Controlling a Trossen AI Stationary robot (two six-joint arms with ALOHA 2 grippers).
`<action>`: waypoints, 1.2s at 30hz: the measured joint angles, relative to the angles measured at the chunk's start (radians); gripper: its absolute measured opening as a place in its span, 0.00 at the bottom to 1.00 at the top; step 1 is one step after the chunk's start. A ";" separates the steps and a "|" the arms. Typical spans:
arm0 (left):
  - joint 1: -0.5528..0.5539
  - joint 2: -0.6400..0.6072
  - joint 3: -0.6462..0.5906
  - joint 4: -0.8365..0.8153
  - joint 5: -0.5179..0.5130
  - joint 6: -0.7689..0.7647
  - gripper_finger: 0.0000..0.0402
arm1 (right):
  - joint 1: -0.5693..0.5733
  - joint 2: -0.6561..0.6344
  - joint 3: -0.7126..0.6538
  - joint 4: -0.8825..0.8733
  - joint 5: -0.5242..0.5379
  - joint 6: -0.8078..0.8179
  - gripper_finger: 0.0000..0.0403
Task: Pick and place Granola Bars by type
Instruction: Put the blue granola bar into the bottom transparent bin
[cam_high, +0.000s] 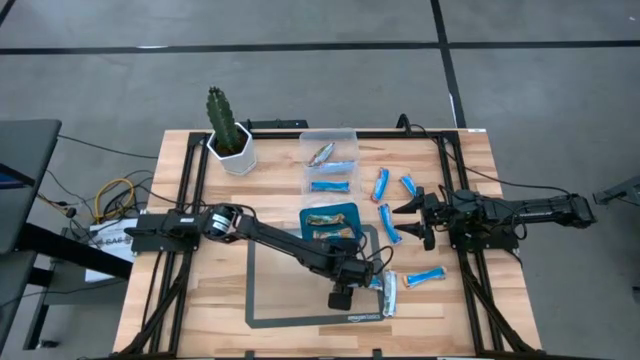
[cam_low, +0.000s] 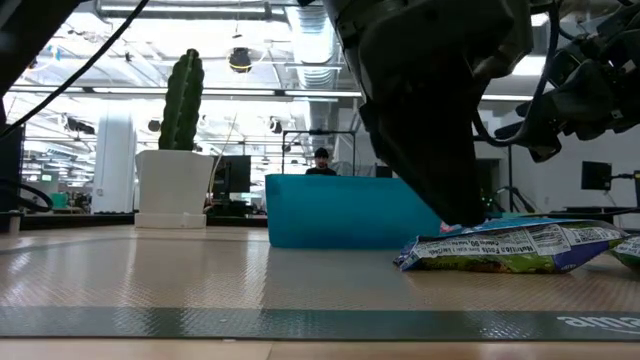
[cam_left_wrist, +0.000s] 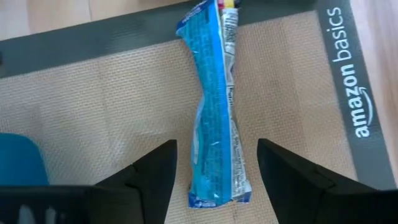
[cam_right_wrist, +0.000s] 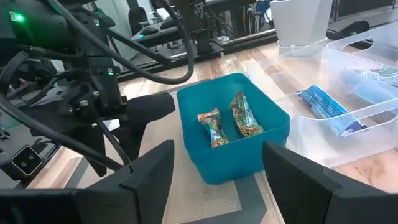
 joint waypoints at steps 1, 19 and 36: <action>0.000 0.000 0.000 0.000 0.006 0.000 0.53 | 0.000 0.000 0.000 0.000 0.000 0.000 0.58; -0.011 0.040 0.000 0.008 0.003 -0.047 0.22 | 0.000 -0.001 0.000 0.006 0.000 0.000 0.58; -0.011 0.039 0.080 -0.068 0.000 -0.168 0.14 | 0.000 -0.001 0.000 0.006 0.000 0.000 0.58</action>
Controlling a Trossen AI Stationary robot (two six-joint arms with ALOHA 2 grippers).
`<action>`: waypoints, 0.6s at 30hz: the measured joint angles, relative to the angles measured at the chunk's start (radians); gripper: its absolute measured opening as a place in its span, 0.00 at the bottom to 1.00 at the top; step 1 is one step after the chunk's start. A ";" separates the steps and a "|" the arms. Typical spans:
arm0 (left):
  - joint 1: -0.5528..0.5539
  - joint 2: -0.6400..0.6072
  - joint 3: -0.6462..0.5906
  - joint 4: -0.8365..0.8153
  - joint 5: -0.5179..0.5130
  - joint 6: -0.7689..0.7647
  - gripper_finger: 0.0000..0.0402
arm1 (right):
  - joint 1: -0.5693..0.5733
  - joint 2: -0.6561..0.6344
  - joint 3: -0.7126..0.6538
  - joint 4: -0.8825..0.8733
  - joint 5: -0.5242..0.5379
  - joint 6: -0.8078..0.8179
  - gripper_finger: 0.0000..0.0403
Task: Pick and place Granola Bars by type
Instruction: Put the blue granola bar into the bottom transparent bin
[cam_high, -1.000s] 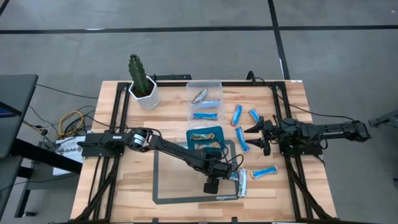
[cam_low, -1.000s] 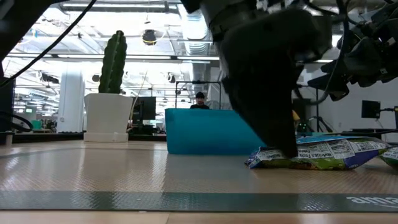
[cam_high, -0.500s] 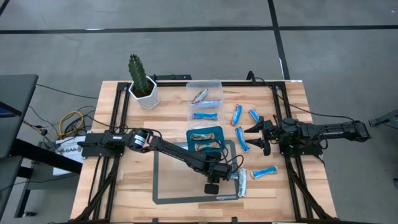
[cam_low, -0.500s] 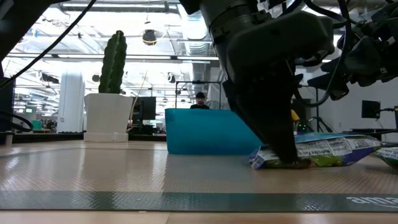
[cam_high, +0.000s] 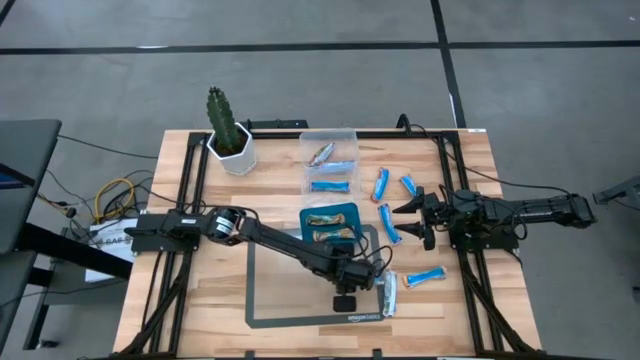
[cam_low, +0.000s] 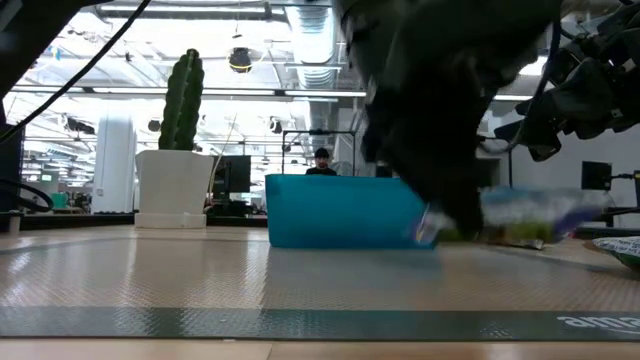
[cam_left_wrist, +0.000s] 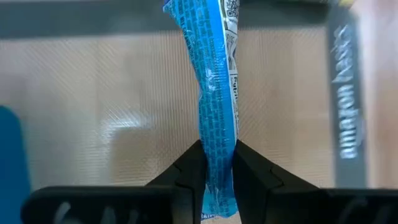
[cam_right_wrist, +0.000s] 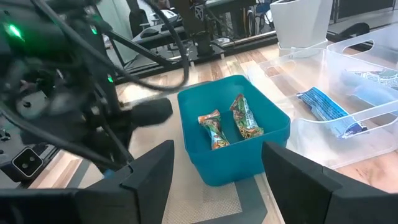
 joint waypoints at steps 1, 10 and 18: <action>0.000 0.000 0.024 -0.020 -0.004 -0.006 0.14 | 0.000 0.000 0.000 0.000 0.000 0.000 0.58; 0.007 -0.005 0.266 -0.289 -0.126 -0.030 0.15 | 0.000 0.000 0.000 0.000 0.000 0.000 0.58; 0.081 -0.179 0.219 -0.420 -0.217 -0.064 0.15 | 0.000 0.000 0.000 -0.003 0.000 0.000 0.58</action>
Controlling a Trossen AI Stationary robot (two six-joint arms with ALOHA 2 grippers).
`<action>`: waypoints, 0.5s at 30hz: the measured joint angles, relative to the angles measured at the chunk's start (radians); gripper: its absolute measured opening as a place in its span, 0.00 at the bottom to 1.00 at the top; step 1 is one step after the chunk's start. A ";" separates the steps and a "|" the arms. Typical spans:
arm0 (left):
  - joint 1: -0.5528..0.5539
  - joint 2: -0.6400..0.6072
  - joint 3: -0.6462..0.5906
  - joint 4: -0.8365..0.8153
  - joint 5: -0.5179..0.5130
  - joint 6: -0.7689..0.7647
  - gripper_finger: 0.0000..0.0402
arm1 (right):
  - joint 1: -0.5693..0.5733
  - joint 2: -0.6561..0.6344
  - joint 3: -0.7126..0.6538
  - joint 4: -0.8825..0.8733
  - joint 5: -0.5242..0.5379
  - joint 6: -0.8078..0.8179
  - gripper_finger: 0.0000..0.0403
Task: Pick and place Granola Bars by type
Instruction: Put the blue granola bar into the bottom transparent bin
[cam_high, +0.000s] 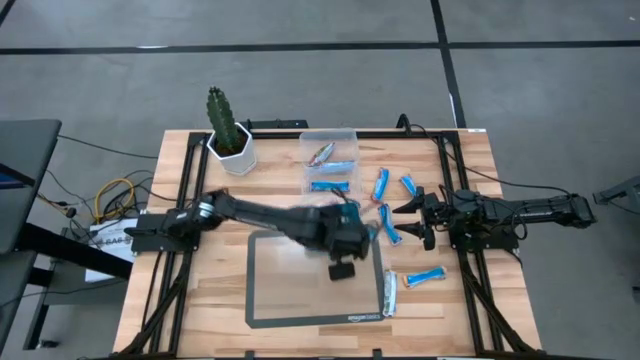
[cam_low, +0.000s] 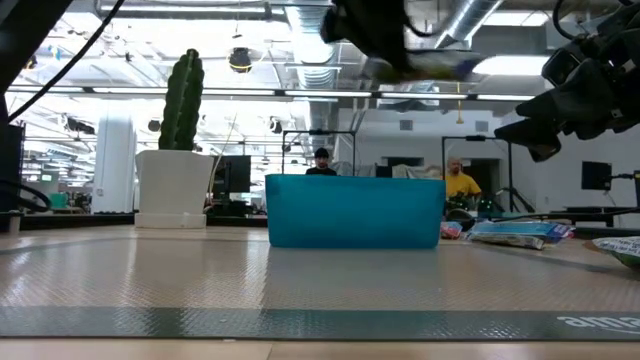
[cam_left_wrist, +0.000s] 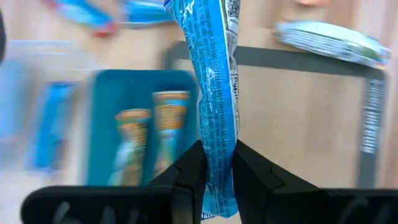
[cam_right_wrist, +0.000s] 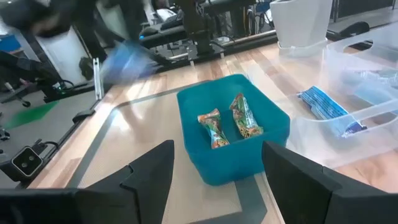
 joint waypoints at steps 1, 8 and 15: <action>0.015 -0.019 0.000 -0.016 -0.023 0.000 0.15 | 0.000 0.000 0.000 0.001 0.000 0.000 0.58; 0.148 -0.126 0.000 -0.121 -0.142 0.018 0.15 | 0.000 0.000 0.000 0.002 0.000 0.000 0.58; 0.308 -0.155 -0.001 -0.143 -0.118 0.144 0.15 | 0.000 0.000 0.000 0.003 0.000 0.000 0.58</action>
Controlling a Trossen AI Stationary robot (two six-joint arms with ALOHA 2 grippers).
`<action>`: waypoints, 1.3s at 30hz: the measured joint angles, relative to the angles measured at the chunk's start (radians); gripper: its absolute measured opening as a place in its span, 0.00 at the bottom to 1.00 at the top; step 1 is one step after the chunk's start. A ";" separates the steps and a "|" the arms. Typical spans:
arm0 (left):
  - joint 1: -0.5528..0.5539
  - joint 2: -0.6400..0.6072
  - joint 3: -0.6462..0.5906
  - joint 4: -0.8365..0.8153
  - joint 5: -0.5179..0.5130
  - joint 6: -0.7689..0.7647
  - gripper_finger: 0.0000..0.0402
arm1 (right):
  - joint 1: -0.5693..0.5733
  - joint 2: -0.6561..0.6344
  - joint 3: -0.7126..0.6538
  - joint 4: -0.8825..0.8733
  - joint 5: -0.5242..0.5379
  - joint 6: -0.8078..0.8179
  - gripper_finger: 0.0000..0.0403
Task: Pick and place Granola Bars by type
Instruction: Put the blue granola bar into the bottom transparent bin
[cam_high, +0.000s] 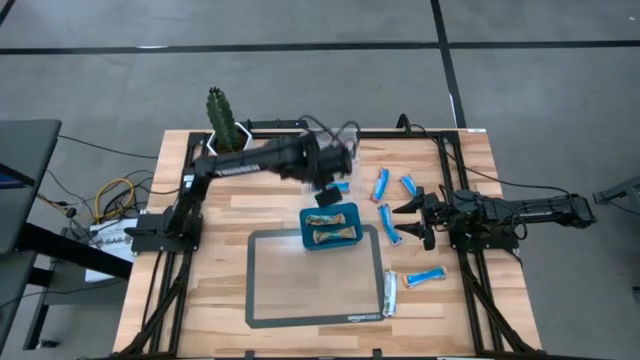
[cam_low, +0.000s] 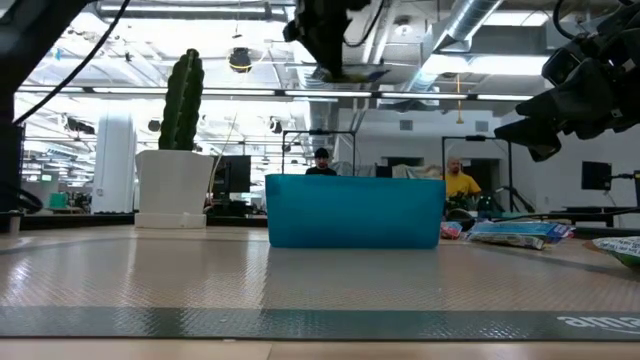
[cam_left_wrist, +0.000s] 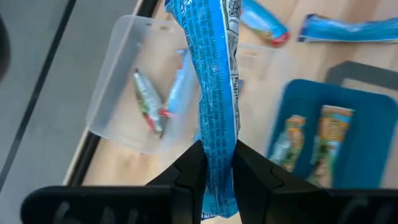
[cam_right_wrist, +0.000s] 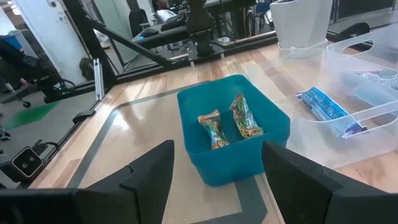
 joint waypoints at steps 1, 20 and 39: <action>0.019 0.000 0.000 0.003 0.006 0.018 0.15 | 0.000 0.000 0.000 0.000 0.000 0.000 0.58; 0.210 -0.001 -0.356 0.232 0.346 0.398 0.15 | 0.000 0.000 0.000 0.000 0.000 0.000 0.58; 0.224 0.000 -0.570 0.470 0.410 0.424 0.19 | 0.000 0.000 0.000 0.000 0.000 0.000 0.58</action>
